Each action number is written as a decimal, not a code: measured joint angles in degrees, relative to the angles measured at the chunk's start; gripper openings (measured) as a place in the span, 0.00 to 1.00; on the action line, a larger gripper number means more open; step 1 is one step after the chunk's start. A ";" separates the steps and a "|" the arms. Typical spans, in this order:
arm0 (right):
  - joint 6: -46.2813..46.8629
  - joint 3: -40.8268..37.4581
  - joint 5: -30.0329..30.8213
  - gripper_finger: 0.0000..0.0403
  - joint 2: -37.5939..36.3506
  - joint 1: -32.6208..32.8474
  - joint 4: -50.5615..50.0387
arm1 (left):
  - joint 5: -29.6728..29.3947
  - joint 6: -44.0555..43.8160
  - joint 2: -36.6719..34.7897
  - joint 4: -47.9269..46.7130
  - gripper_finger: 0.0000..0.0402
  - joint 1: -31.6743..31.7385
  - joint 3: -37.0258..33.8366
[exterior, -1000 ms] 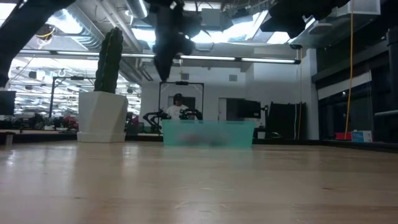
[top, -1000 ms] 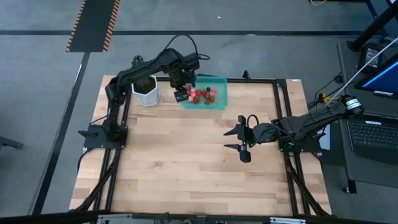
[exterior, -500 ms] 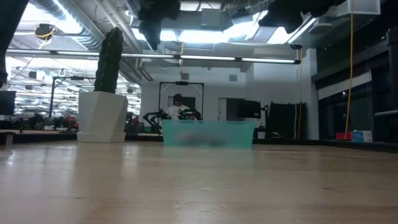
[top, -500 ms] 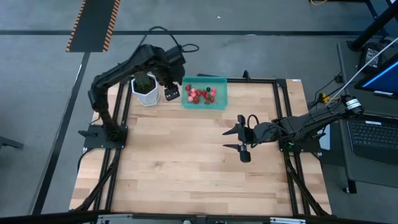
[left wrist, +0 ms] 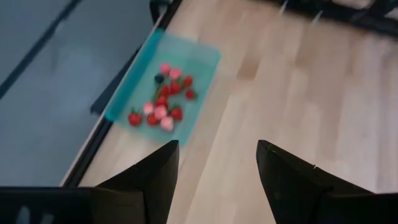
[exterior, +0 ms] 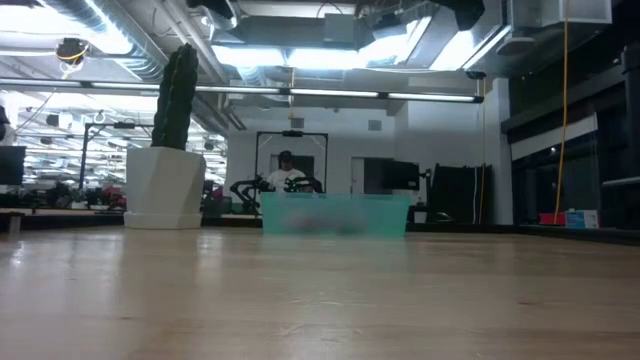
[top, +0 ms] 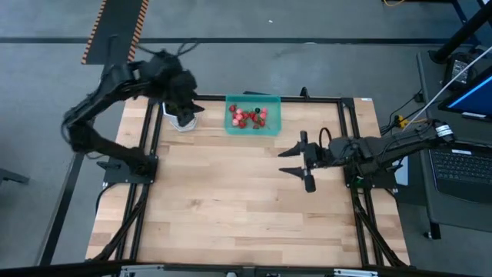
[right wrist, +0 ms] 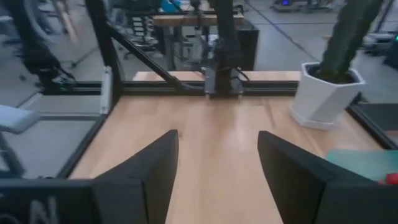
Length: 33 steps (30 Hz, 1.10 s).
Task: Pick and placing Produce into tupperware
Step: Return to Home Position
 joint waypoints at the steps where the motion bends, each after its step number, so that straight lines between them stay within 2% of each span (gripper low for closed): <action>1: 0.04 0.00 -2.05 0.55 -0.34 -0.94 0.03 | 0.51 -0.44 -1.90 1.55 0.52 -0.26 -1.67; 4: 0.79 -0.02 -6.78 0.55 -1.09 -3.93 0.26 | 0.91 -1.74 -7.60 6.09 0.52 -1.05 -6.93; 8: 4.85 -0.07 -7.45 0.55 -2.42 -7.63 -1.10 | 0.98 -2.66 -15.13 14.53 0.52 -2.93 -14.18; 13: 4.16 -0.07 -12.52 0.55 -4.37 -11.10 -1.56 | 0.99 -2.87 -22.53 20.08 0.52 -4.68 -21.47; 18: 3.25 -0.07 -12.88 0.55 -6.36 -14.99 -2.08 | 0.74 -4.43 -28.27 24.83 0.52 -4.97 -28.51; 22: 6.25 -0.07 -13.10 0.55 -9.07 -20.30 -4.07 | 0.05 -6.91 -33.56 28.56 0.52 -4.95 -34.79; 26: 7.73 -0.07 -16.46 0.55 -10.80 -25.22 -4.75 | 0.05 -8.69 -39.79 33.45 0.52 -4.95 -42.13; 33: 7.57 -0.07 -17.64 0.55 -10.78 -32.63 -7.60 | -1.48 -11.36 -50.19 46.36 0.52 -4.95 -56.07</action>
